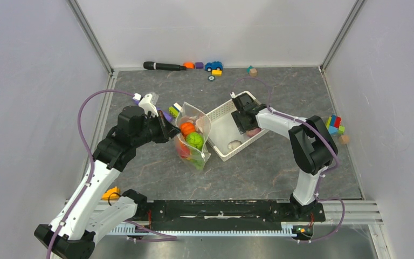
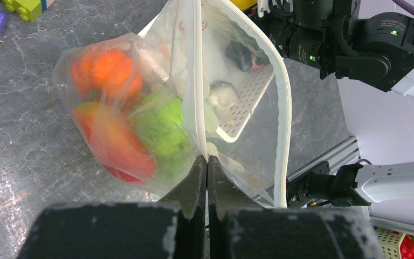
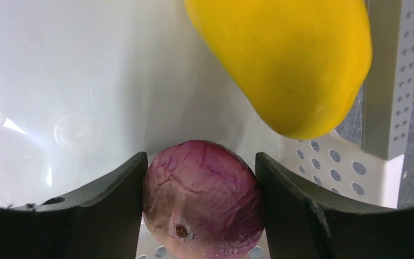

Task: Place the food in the zip-top bag and seal the zipper
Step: Pick up the fake vegetable from the bin, then place the fake vegetable in the zipper food storage bag.

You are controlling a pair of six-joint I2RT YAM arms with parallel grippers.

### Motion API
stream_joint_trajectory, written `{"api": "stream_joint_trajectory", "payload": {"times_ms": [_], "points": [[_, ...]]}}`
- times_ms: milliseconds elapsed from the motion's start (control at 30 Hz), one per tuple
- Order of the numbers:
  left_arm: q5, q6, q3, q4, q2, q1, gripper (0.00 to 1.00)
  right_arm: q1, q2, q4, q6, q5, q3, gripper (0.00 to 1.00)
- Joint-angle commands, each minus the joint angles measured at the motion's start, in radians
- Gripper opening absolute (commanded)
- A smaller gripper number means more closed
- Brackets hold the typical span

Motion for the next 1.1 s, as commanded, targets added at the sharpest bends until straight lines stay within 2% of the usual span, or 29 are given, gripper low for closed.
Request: {"api": "stream_joint_trajectory", "payload": {"times_ms": [0, 200, 500, 767, 1067], "points": [[0.017, 0.019, 0.001, 0.035, -0.008, 0.005, 0.02, 0.0, -0.077, 0.049, 0.003, 0.005, 0.001, 0.41], [0.018, 0.019, 0.001, 0.035, -0.009, 0.005, 0.02, 0.0, -0.188, 0.143, -0.013, -0.079, -0.063, 0.36], [0.021, 0.018, 0.001, 0.036, -0.013, 0.005, 0.02, 0.002, -0.454, 0.421, -0.04, -0.491, -0.205, 0.33], [0.02, 0.019, 0.002, 0.035, -0.013, 0.005, 0.02, 0.059, -0.577, 0.585, -0.057, -0.841, -0.177, 0.33], [0.021, 0.019, 0.002, 0.036, -0.016, 0.006, 0.02, 0.229, -0.555, 0.537, -0.182, -0.961, -0.024, 0.34]]}}
